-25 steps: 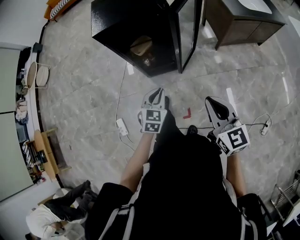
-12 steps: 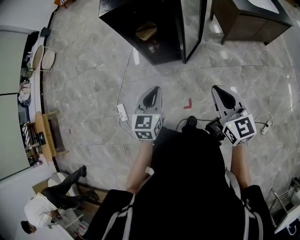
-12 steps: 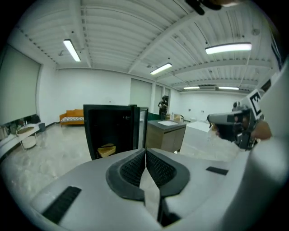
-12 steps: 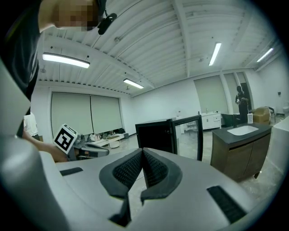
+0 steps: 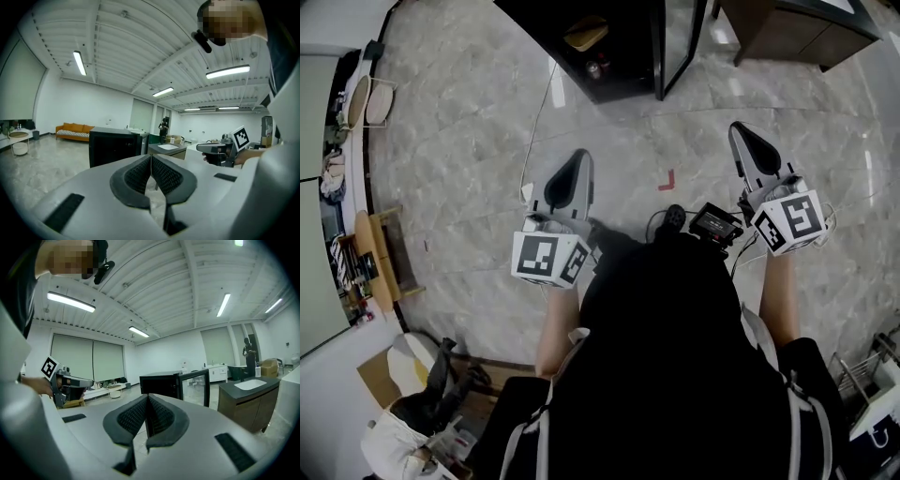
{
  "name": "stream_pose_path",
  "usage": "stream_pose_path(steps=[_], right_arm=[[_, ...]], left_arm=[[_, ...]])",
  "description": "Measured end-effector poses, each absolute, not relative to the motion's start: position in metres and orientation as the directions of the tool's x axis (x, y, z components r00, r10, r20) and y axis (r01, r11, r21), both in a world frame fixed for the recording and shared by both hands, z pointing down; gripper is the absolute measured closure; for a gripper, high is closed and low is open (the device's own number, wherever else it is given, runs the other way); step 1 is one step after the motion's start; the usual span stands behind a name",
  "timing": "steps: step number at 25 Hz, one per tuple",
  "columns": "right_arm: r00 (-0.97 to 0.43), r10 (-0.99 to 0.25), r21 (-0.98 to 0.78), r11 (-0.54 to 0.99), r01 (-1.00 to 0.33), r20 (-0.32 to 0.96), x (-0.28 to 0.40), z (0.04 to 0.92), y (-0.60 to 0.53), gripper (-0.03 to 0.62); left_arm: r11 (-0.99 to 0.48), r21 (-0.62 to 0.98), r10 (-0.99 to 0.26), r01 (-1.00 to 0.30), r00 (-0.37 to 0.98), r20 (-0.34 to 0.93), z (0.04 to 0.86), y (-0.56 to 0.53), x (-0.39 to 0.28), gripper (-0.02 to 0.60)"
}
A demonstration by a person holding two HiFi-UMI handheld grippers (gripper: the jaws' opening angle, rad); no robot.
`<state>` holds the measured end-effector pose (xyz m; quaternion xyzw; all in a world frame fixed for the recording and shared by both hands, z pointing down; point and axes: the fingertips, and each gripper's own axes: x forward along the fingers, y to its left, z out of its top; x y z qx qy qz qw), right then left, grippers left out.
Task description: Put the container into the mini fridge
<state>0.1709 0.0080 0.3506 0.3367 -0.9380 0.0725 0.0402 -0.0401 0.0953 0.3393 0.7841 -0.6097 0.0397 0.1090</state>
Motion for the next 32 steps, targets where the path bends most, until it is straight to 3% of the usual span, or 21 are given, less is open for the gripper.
stream_pose_path(steps=[32], right_arm=[[-0.772,-0.625,-0.075,0.769,-0.635,0.116,0.171,0.343,0.037,0.577]], left_arm=[[-0.318,0.078,-0.923,-0.945,0.328,0.203,0.334,0.099,-0.017,0.541]])
